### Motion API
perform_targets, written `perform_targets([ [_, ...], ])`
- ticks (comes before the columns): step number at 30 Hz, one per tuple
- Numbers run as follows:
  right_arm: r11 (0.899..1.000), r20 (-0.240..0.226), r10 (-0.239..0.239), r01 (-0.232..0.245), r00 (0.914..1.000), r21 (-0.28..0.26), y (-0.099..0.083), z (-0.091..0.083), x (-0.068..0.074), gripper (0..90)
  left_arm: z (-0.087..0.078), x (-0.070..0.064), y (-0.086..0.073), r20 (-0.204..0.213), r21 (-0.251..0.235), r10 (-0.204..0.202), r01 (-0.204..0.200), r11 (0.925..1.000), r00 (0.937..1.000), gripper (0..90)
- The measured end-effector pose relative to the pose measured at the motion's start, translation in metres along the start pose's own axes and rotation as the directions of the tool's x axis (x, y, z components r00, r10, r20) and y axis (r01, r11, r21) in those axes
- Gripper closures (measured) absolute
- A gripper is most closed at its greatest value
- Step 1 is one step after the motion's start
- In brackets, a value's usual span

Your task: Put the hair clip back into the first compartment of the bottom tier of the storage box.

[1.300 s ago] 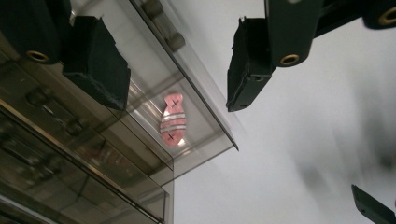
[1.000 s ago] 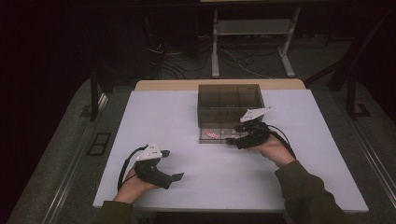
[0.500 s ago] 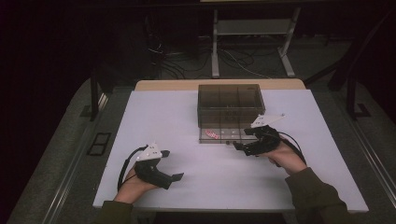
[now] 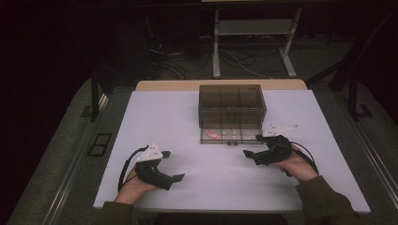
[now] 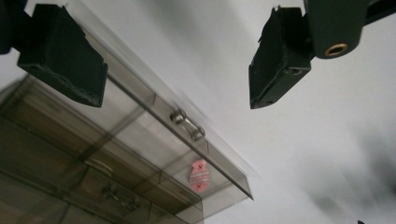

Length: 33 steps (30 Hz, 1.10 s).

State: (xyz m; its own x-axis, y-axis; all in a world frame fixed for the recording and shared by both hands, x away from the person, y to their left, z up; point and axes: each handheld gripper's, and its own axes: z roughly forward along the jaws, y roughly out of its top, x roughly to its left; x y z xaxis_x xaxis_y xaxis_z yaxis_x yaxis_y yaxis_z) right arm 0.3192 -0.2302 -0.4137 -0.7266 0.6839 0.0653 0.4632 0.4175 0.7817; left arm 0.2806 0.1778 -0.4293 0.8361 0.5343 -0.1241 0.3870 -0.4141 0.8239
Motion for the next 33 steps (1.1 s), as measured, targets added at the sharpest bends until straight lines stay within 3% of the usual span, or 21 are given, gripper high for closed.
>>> perform_targets([
  [8,0.999,0.014,0.027,-0.026,0.9996,-0.02,-0.018,-0.012,-0.003,18.8,0.0,0.0,0.0,-0.002,0.0,0.001,-0.001,1.0,1.0,0.0],
  [33,0.997,0.067,0.05,-0.046,0.9965,-0.063,-0.065,-0.047,-0.009,18.8,0.001,0.001,0.001,-0.009,0.006,0.008,-0.008,1.0,0.9999,0.0],
])
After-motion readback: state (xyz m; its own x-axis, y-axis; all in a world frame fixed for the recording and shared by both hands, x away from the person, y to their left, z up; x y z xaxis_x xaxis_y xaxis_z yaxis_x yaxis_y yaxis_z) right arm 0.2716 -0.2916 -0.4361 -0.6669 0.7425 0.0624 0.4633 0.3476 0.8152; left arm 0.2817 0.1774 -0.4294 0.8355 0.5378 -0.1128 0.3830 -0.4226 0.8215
